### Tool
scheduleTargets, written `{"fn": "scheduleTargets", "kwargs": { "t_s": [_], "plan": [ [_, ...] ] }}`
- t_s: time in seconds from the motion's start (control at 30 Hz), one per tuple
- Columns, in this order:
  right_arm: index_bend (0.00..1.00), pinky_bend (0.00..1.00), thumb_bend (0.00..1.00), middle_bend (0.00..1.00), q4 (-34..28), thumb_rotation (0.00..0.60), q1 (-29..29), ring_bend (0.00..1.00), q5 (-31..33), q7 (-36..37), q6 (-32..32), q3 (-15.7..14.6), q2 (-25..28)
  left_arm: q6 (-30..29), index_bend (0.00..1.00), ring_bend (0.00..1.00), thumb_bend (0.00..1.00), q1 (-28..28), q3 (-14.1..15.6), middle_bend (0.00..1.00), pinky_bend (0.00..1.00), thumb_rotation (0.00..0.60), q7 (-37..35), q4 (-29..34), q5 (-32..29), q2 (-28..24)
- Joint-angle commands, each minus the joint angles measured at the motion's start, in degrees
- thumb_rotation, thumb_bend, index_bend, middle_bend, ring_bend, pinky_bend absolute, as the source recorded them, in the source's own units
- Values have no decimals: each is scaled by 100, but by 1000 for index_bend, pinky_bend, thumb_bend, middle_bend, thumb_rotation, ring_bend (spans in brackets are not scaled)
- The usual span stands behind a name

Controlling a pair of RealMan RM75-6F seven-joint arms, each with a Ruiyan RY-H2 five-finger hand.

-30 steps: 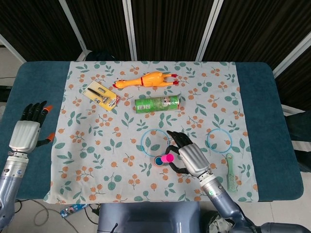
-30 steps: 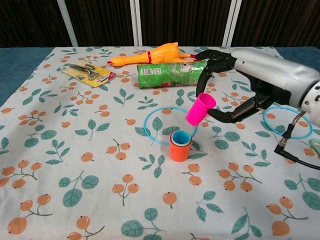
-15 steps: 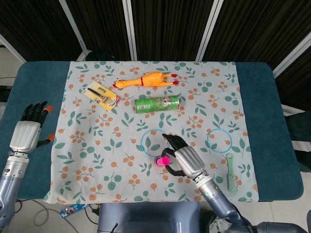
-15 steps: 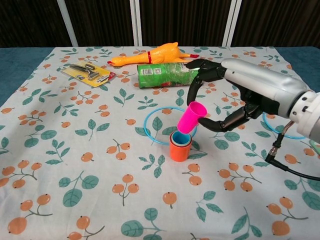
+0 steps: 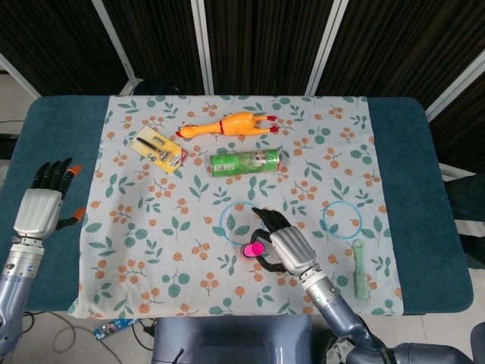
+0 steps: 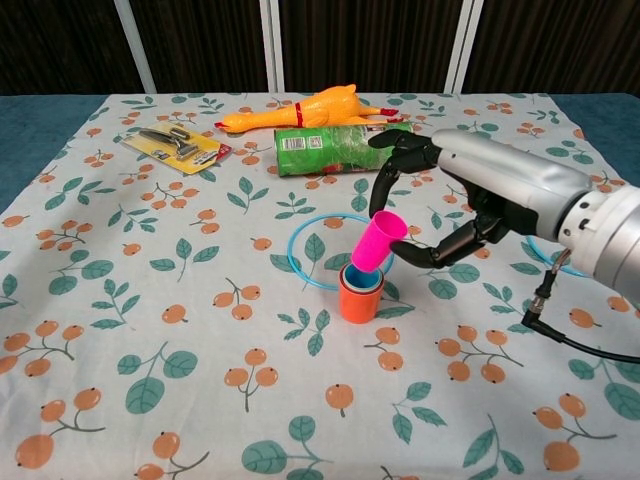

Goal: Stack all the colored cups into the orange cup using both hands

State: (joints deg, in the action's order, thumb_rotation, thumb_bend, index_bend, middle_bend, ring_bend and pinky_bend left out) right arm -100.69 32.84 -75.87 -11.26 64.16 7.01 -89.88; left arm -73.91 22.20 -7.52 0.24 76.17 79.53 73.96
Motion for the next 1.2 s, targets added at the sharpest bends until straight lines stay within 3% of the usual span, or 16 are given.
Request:
{"fn": "scheduleTargets", "kwargs": {
  "t_s": [0.03,0.83,0.93,1.07,1.2],
  "plan": [
    [468,87,458,18,40,600,4,48,21,-2,-24,-3,-27,12,125,0,231,0,3,0,0,600,3,-9,-2,4],
    [466,87,458,18,300,600,60,48,193,-7,-238,10,-195,25,125,0,231,-22,-15,0,0,600,12,-66,-16,15],
    [385,87,458,18,324,600,86,48,251,-24,-310,16,-200,21,125,0,232,-25,-19,0,0,600,3,-72,-14,19],
    [193,87,458,18,303,600,133,42,353,-119,-441,0,-165,21,125,0,231,-28,-18,0,0,600,-3,-85,-9,23],
    [122,87,458,18,251,600,172,32,455,-227,-532,-1,-127,24,125,0,231,-30,-21,0,0,600,-4,-91,-14,24]
  ]
}}
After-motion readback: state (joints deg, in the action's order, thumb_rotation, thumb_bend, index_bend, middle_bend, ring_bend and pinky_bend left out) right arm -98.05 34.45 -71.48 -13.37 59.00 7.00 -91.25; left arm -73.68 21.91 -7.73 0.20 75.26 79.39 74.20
